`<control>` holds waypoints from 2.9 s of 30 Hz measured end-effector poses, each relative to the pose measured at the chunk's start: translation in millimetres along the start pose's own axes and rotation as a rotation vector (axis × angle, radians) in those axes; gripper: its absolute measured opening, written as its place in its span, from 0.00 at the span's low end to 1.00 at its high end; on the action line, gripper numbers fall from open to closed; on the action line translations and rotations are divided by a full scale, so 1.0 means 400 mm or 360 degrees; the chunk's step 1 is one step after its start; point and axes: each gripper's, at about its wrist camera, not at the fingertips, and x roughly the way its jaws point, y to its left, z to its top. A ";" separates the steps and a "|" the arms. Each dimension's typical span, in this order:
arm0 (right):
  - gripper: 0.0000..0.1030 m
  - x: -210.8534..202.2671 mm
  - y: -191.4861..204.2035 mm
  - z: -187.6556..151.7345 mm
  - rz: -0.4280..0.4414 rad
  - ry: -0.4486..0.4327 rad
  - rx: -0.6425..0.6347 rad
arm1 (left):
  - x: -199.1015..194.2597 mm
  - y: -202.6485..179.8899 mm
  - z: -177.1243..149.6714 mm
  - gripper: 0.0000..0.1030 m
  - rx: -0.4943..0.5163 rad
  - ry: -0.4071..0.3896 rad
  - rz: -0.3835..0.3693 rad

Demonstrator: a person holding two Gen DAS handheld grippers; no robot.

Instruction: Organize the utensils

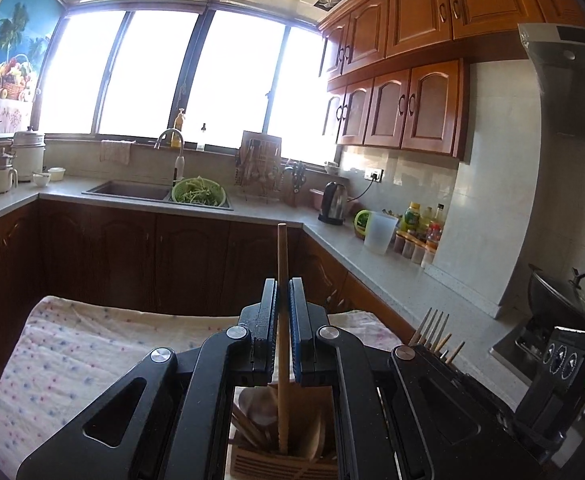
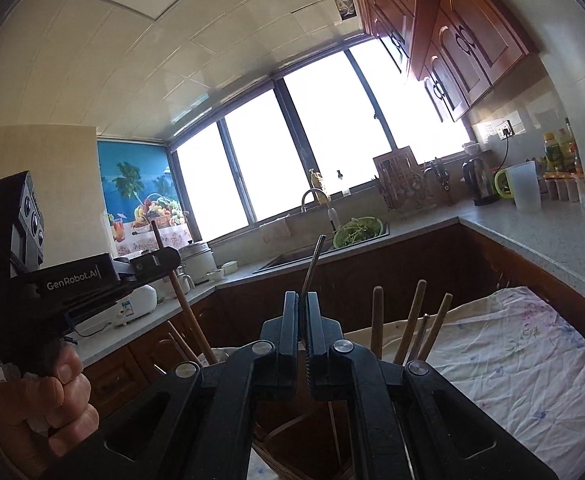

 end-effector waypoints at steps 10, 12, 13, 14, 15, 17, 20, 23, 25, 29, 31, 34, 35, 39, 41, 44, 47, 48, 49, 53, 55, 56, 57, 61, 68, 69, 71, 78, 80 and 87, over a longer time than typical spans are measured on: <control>0.02 -0.015 -0.035 -0.095 -0.0054 0.0129 0.0062 | 0.019 0.006 -0.110 0.05 0.0011 0.0149 -0.0022; 0.03 -0.018 -0.045 -0.110 -0.0067 0.0168 0.0097 | 0.014 0.009 -0.124 0.05 0.0011 0.0151 -0.0023; 0.03 -0.019 -0.046 -0.114 -0.0079 0.0184 0.0101 | 0.009 0.009 -0.127 0.05 0.0019 0.0144 -0.0026; 0.03 -0.017 -0.049 -0.116 -0.0089 0.0204 0.0105 | 0.006 0.009 -0.128 0.05 0.0024 0.0142 -0.0024; 0.03 -0.016 -0.053 -0.119 -0.0089 0.0216 0.0112 | 0.004 0.010 -0.128 0.05 0.0027 0.0145 -0.0029; 0.03 -0.018 -0.050 -0.117 -0.0095 0.0219 0.0118 | 0.006 0.010 -0.126 0.05 0.0033 0.0156 -0.0031; 0.03 -0.011 -0.052 -0.112 -0.0101 0.0245 0.0138 | 0.013 0.014 -0.122 0.05 0.0021 0.0176 -0.0034; 0.03 -0.007 -0.055 -0.107 -0.0104 0.0266 0.0151 | 0.012 0.018 -0.122 0.05 0.0012 0.0187 -0.0034; 0.05 -0.006 -0.057 -0.103 -0.0099 0.0278 0.0171 | 0.011 0.021 -0.122 0.06 0.0007 0.0192 -0.0034; 0.09 -0.013 -0.059 -0.095 -0.0088 0.0286 0.0199 | 0.007 0.024 -0.118 0.07 -0.0015 0.0208 -0.0030; 0.10 -0.019 -0.058 -0.089 -0.0093 0.0295 0.0203 | 0.002 0.025 -0.115 0.20 -0.0026 0.0207 -0.0030; 0.27 -0.039 -0.053 -0.079 -0.0101 0.0270 0.0208 | -0.020 0.027 -0.109 0.47 -0.0046 0.0166 -0.0034; 0.35 -0.047 -0.053 -0.076 -0.0109 0.0255 0.0208 | -0.030 0.025 -0.107 0.48 -0.0050 0.0152 -0.0035; 0.44 -0.083 -0.048 -0.052 -0.0143 0.0185 0.0223 | -0.065 0.022 -0.104 0.53 -0.0064 0.0132 -0.0035; 0.54 -0.098 -0.048 -0.042 -0.0159 0.0165 0.0229 | -0.090 0.027 -0.108 0.61 -0.0076 0.0114 -0.0023; 0.65 -0.116 -0.047 -0.042 -0.0179 0.0164 0.0240 | -0.128 0.039 -0.120 0.72 -0.0109 0.0105 -0.0009; 0.71 -0.125 -0.044 -0.054 -0.0184 0.0197 0.0252 | -0.157 0.051 -0.142 0.78 -0.0125 0.0129 0.0013; 0.74 -0.127 -0.042 -0.060 -0.0187 0.0212 0.0255 | -0.166 0.054 -0.150 0.81 -0.0124 0.0139 0.0023; 0.75 -0.129 -0.039 -0.067 -0.0191 0.0229 0.0260 | -0.174 0.056 -0.159 0.84 -0.0123 0.0148 0.0037; 0.77 -0.149 -0.034 -0.091 -0.0192 0.0279 0.0295 | -0.204 0.070 -0.200 0.88 -0.0129 0.0202 0.0071; 0.79 -0.164 -0.028 -0.101 -0.0185 0.0293 0.0303 | -0.217 0.078 -0.221 0.89 -0.0140 0.0241 0.0089; 0.81 -0.172 -0.022 -0.105 -0.0180 0.0297 0.0300 | -0.224 0.082 -0.232 0.89 -0.0146 0.0258 0.0093; 0.81 -0.181 -0.016 -0.108 -0.0178 0.0301 0.0293 | -0.232 0.087 -0.242 0.89 -0.0150 0.0274 0.0100; 0.81 -0.214 0.010 -0.118 -0.0181 0.0328 0.0253 | -0.264 0.101 -0.283 0.90 -0.0171 0.0342 0.0141; 0.83 -0.297 0.075 -0.134 -0.0167 0.0339 0.0181 | -0.348 0.105 -0.336 0.90 -0.0183 0.0389 0.0190; 0.84 -0.310 0.085 -0.137 -0.0167 0.0338 0.0169 | -0.362 0.102 -0.340 0.90 -0.0176 0.0382 0.0199; 0.84 -0.334 0.104 -0.141 -0.0159 0.0338 0.0145 | -0.388 0.096 -0.345 0.90 -0.0160 0.0377 0.0201; 0.94 -0.400 0.188 -0.068 -0.0136 0.0280 0.0001 | -0.491 0.059 -0.285 0.99 -0.0067 0.0244 0.0189; 1.00 -0.431 0.219 -0.041 -0.0130 0.0205 -0.0059 | -0.528 0.042 -0.268 1.00 -0.0029 0.0158 0.0211; 1.00 -0.494 0.265 -0.112 -0.0230 0.0133 -0.0232 | -0.566 0.009 -0.349 1.00 0.0077 0.0135 0.0278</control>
